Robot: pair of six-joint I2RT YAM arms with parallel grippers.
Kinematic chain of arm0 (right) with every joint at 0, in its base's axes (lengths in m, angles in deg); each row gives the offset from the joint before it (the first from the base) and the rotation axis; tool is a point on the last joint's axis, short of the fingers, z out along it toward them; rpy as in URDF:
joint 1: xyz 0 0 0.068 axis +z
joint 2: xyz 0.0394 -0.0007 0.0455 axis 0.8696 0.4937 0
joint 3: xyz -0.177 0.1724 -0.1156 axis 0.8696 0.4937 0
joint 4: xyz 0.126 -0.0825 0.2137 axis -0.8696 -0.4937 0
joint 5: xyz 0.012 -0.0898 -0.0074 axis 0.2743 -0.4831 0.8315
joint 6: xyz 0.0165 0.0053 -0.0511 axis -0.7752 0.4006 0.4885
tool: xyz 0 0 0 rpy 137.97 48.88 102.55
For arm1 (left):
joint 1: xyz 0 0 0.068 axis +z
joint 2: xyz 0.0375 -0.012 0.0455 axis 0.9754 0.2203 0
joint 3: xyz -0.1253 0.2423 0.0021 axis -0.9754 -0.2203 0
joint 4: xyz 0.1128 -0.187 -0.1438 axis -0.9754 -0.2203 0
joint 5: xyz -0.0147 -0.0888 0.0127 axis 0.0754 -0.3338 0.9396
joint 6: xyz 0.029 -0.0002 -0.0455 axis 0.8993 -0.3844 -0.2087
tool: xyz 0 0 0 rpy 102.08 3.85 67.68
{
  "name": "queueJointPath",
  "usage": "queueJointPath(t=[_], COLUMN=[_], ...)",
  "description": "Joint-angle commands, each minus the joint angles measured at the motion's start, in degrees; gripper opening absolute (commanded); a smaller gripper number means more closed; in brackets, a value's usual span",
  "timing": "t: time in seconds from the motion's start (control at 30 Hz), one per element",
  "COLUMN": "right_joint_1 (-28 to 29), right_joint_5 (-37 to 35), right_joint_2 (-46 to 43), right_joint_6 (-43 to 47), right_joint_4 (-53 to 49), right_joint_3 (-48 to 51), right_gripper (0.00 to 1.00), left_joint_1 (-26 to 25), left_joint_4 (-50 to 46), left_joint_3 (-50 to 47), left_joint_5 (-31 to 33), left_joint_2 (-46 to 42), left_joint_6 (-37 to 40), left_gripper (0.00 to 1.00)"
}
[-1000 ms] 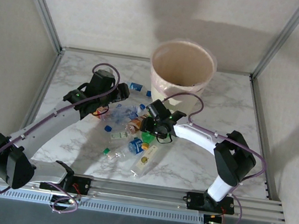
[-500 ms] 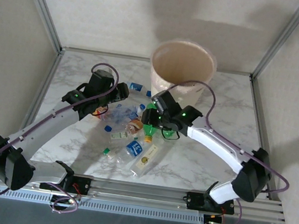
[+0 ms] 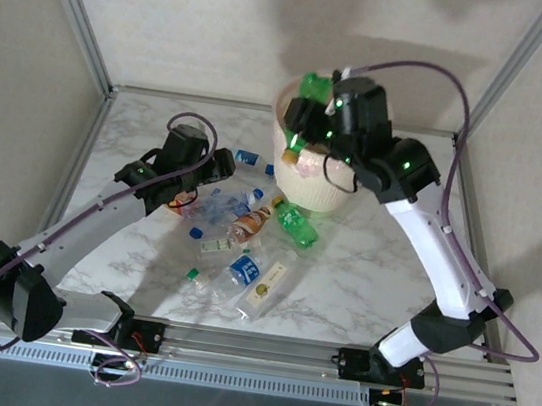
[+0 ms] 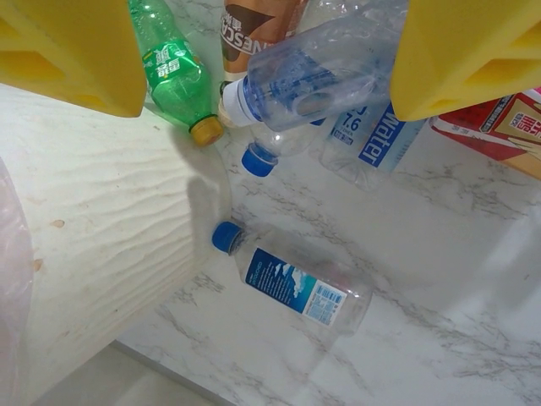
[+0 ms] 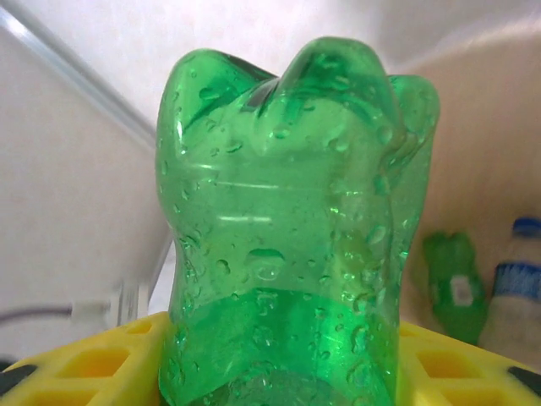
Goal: Put the plastic bottles in the bin
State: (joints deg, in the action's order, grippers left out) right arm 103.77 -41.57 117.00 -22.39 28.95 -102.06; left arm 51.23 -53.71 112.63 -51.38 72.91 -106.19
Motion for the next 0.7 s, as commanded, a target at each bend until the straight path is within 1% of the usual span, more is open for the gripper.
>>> queueJointPath(t=[0.0, 0.1, 0.2, 0.4, 0.5, 0.67], right_joint_1=[-4.1, -8.7, -12.0, -16.2, -16.7, -16.8], right_joint_5=[-1.6, 0.4, 2.3, 6.5, 8.0, 9.7], right_joint_2=[4.0, 5.2, 6.0, 9.5, 12.0, 13.8], right_joint_6=[3.3, 3.5, 3.7, 4.4, 4.7, 4.9], right_joint_4=[-4.1, -2.5, -0.2, 3.0, 3.1, 3.9], right_joint_3=[-4.8, -5.4, -4.4, -4.9, -6.5, -6.7], right_gripper=[0.52, 0.52, 0.52, 0.53, 0.58, 0.72], left_joint_1=[0.6, 0.6, 0.6, 0.6, 0.6, 0.5], left_joint_4=[-0.4, -0.8, -0.7, -0.3, 0.0, -0.2], left_joint_3=[1.9, 1.4, 0.6, -0.4, -0.2, 0.8], left_joint_5=[0.4, 1.0, 1.2, 1.6, 1.8, 2.7], left_joint_2=[0.0, -0.4, -0.9, -0.8, -0.5, 0.4], left_joint_6=[0.7, 0.9, 0.8, 0.7, 1.1, 2.5], left_gripper=[0.76, 0.76, 0.76, 0.76, 0.76, 0.78])
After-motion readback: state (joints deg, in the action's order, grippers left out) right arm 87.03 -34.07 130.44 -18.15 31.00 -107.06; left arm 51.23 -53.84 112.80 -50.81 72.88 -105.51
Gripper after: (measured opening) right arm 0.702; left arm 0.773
